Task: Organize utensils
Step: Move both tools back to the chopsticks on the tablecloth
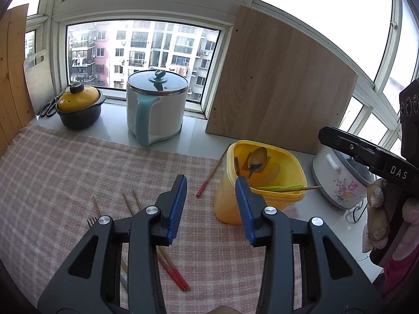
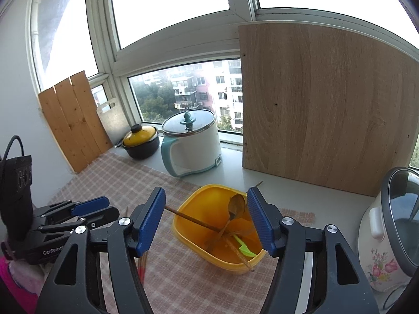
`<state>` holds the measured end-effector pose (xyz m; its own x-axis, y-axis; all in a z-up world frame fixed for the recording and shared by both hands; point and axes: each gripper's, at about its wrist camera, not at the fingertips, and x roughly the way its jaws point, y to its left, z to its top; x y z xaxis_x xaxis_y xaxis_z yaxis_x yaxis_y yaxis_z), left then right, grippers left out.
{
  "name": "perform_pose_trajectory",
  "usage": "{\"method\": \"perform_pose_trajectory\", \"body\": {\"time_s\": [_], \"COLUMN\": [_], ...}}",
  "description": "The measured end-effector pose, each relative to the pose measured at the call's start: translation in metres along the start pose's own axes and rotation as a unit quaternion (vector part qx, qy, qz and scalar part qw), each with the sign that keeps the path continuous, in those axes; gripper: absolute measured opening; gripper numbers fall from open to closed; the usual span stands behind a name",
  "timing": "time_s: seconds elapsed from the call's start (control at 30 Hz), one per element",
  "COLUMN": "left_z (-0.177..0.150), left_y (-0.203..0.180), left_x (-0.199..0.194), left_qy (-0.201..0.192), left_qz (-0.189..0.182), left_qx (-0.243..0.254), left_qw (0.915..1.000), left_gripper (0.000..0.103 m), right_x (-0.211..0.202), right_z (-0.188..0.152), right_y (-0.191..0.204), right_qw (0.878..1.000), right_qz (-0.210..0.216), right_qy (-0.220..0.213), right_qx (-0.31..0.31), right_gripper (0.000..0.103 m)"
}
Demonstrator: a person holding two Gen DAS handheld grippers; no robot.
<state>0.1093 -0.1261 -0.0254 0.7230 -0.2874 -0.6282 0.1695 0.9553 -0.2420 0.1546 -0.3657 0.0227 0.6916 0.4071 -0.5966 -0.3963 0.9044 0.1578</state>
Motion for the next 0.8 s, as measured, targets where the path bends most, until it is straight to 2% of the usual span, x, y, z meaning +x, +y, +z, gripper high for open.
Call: {"method": "perform_pose_trajectory", "body": {"time_s": [0.27,0.5,0.8], "left_z": [-0.025,-0.051,-0.074], "left_y": [0.072,0.132,0.182], "left_x": [-0.018,-0.011,0.019], "left_qy": [0.034,0.082,0.129], "left_qz": [0.040,0.063,0.054], "left_qx": [-0.022,-0.054,-0.090], "left_qw": [0.9984,0.9932,0.9861], "left_gripper": [0.039,0.039,0.039], "right_x": [0.008,0.025,0.062], "right_z": [-0.010,-0.027,-0.058], "right_y": [0.043,0.082,0.125], "right_qw": [0.999,0.996,0.985], "right_qz": [0.024,0.045,0.066], "right_qy": [0.019,0.051,0.125], "right_qx": [-0.026,-0.058,-0.094], "right_gripper": [0.064,0.064,0.064]}}
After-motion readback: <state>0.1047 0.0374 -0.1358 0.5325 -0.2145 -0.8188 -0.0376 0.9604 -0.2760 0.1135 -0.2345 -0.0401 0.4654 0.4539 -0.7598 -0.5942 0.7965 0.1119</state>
